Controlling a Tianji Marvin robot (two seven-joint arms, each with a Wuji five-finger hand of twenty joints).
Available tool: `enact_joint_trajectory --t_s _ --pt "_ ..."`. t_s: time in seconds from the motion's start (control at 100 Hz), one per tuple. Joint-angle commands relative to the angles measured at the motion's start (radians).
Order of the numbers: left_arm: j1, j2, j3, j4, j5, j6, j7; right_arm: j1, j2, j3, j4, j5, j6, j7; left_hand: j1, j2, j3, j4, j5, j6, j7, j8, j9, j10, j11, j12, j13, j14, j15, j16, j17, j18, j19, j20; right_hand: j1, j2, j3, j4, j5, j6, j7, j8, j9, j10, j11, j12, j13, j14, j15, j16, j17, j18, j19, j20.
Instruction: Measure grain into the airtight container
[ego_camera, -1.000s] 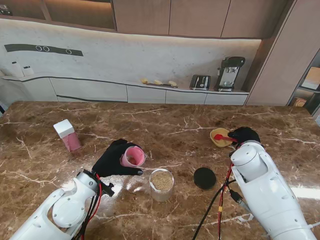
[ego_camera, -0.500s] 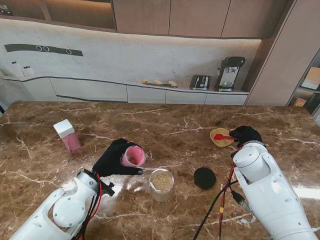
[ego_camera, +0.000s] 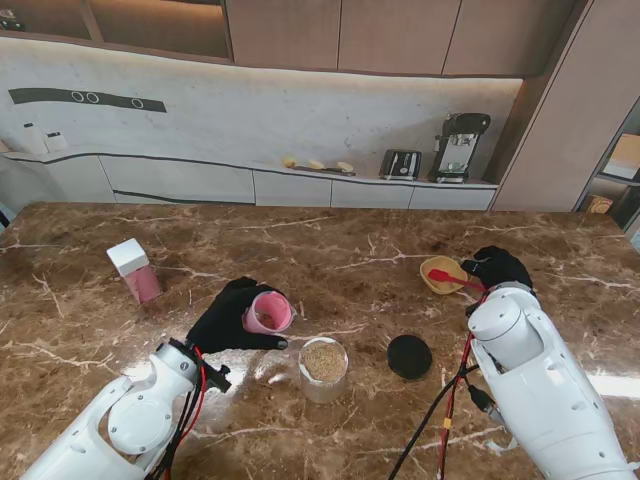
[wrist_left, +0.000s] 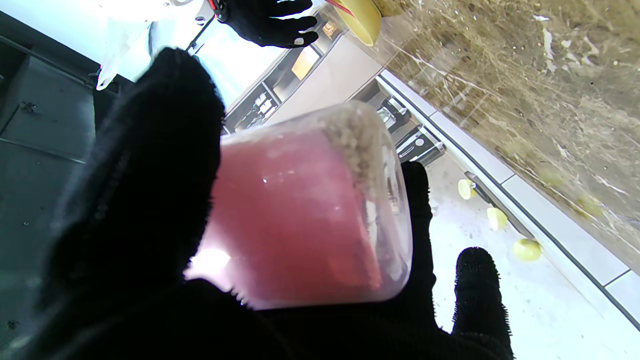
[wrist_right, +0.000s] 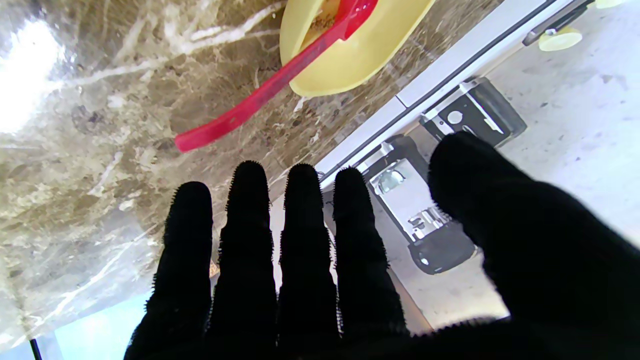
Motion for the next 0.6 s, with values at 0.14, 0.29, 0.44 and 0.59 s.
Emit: enact_joint_trajectory --t_s 0.14,0.29,0.44,0.59 --pt "0.0 -0.006 0.002 0.001 -0.016 0.011 0.006 -0.037 0.014 0.005 -0.049 -0.052 -0.031 0.014 0.093 0.167 0.344 -0.039 0.187 -0.282 0.164 0.001 0.141 -0.125 -0.014 -0.043 0.0 -0.027 -0.032 -0.008 -0.016 0.001 0.005 0.004 -0.053 0.008 -0.018 0.036 -0.036 -0.014 -0.026 0.003 -0.08 0.002 -0.045 -0.059 -0.094 -0.032 -0.058 -0.062 -0.061 -0.06 -0.114 -0.081" --pt "-0.02 -0.012 0.011 0.024 -0.037 0.025 0.014 -0.071 0.017 0.005 -0.099 -0.077 -0.086 0.001 0.087 0.144 0.37 -0.039 0.186 -0.277 0.169 -0.006 0.17 -0.122 -0.017 -0.071 0.018 -0.047 -0.046 -0.028 -0.015 0.004 0.017 0.004 -0.051 0.006 -0.016 0.038 0.007 -0.027 -0.011 0.006 -0.035 -0.001 -0.025 -0.06 -0.083 -0.03 -0.053 -0.065 -0.043 -0.053 -0.119 -0.089" --pt "-0.051 -0.017 0.026 0.059 -0.069 0.047 0.011 -0.114 0.012 -0.006 -0.149 -0.08 -0.149 -0.041 0.08 0.118 0.401 -0.042 0.143 -0.296 0.193 0.043 0.196 -0.125 -0.02 -0.108 0.029 -0.053 -0.05 -0.04 -0.013 0.001 0.027 0.001 -0.052 0.004 -0.007 0.038 0.019 -0.03 -0.008 0.005 -0.006 -0.001 -0.015 -0.058 -0.085 -0.028 -0.055 -0.068 -0.045 -0.052 -0.12 -0.093" --pt "-0.086 -0.019 0.034 0.089 -0.108 0.08 -0.016 -0.161 0.01 -0.023 -0.201 -0.091 -0.215 -0.072 0.067 0.095 0.433 -0.047 0.062 -0.321 0.208 0.174 0.245 -0.138 -0.044 -0.198 0.045 -0.078 -0.068 -0.071 -0.014 -0.011 0.039 -0.005 -0.053 0.001 -0.002 0.036 0.043 -0.034 -0.001 0.004 0.038 -0.001 0.002 -0.047 -0.056 -0.027 -0.041 -0.065 -0.02 -0.047 -0.105 -0.091"
